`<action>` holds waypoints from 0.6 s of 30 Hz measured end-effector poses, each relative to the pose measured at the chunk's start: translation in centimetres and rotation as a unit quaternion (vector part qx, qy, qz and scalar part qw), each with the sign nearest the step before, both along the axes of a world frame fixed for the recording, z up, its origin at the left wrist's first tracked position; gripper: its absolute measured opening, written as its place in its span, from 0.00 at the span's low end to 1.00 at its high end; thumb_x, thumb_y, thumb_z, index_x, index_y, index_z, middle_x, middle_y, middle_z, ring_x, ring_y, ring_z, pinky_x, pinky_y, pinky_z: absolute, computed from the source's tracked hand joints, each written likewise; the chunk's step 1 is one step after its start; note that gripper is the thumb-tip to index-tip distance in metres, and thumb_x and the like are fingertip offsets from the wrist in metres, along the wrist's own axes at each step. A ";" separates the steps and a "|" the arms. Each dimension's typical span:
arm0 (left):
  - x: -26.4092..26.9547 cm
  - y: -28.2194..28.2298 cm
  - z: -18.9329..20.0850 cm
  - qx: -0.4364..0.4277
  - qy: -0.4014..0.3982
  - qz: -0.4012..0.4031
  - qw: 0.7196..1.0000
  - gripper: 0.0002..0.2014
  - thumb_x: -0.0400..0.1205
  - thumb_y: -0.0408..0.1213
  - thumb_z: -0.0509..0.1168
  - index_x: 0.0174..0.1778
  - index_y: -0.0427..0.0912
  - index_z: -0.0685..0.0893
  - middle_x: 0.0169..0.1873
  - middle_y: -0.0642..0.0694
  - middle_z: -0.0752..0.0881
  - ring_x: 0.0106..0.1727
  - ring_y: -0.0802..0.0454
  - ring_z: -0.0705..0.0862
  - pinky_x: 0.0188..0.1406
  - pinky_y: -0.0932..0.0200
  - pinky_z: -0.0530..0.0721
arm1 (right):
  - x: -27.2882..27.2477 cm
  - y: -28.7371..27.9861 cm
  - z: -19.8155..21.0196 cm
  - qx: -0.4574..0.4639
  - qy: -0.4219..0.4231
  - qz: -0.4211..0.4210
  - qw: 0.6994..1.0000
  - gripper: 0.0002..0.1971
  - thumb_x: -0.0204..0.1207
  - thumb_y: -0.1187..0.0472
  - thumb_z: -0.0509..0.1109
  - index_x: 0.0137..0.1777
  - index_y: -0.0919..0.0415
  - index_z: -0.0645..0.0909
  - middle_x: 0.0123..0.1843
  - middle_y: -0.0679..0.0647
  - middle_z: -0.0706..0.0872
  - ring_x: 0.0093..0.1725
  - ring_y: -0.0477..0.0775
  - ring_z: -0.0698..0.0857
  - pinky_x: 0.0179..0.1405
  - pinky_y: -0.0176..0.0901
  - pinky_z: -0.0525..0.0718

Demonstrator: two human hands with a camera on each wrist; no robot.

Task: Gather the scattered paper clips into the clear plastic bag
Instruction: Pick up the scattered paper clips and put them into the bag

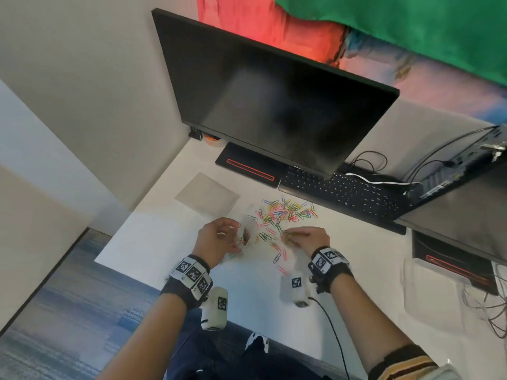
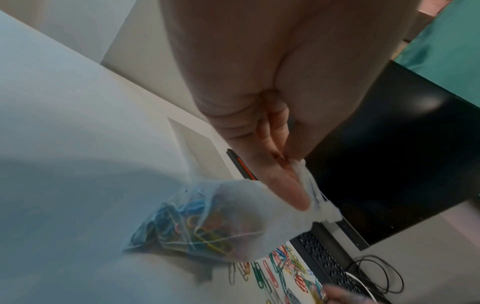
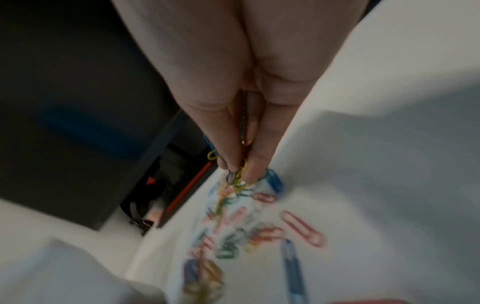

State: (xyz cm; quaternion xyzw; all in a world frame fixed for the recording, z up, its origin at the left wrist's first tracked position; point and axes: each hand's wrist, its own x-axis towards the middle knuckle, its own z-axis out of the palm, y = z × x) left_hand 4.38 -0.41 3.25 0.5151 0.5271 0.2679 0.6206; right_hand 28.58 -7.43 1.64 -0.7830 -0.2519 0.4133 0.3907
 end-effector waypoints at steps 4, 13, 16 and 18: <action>1.3 -0.3 0.3 -0.009 0.007 -0.010 1.000 0.08 0.83 0.24 0.64 0.47 0.38 0.86 0.31 0.43 0.83 0.34 0.41 0.87 0.39 0.43 0.92 | -0.5 0.7 3.3 0.069 0.206 0.005 0.976 0.08 0.71 0.75 0.74 0.46 0.64 0.90 0.47 0.61 0.92 0.47 0.56 0.92 0.52 0.43 0.90; 3.3 -1.2 0.4 0.018 0.042 -0.059 0.997 0.08 0.83 0.26 0.64 0.45 0.40 0.87 0.30 0.43 0.82 0.32 0.45 0.87 0.39 0.39 0.92 | -6.0 1.9 1.9 0.024 0.112 0.090 0.989 0.09 0.74 0.76 0.69 0.47 0.66 0.90 0.45 0.62 0.91 0.46 0.60 0.91 0.53 0.48 0.90; 3.4 -1.2 0.4 0.022 0.047 -0.062 0.997 0.09 0.83 0.26 0.65 0.43 0.42 0.86 0.30 0.42 0.83 0.31 0.45 0.87 0.37 0.38 0.92 | -6.5 2.1 2.3 0.014 -0.054 0.150 0.987 0.11 0.70 0.71 0.70 0.41 0.56 0.92 0.34 0.48 0.89 0.34 0.42 0.87 0.40 0.35 0.88; 3.4 -1.2 0.4 0.021 0.048 -0.062 0.997 0.08 0.83 0.27 0.65 0.43 0.43 0.86 0.30 0.43 0.83 0.29 0.47 0.86 0.37 0.38 0.92 | -6.9 2.4 2.9 0.013 -0.143 0.204 0.968 0.09 0.68 0.69 0.69 0.35 0.58 0.90 0.29 0.51 0.88 0.28 0.44 0.83 0.31 0.36 0.85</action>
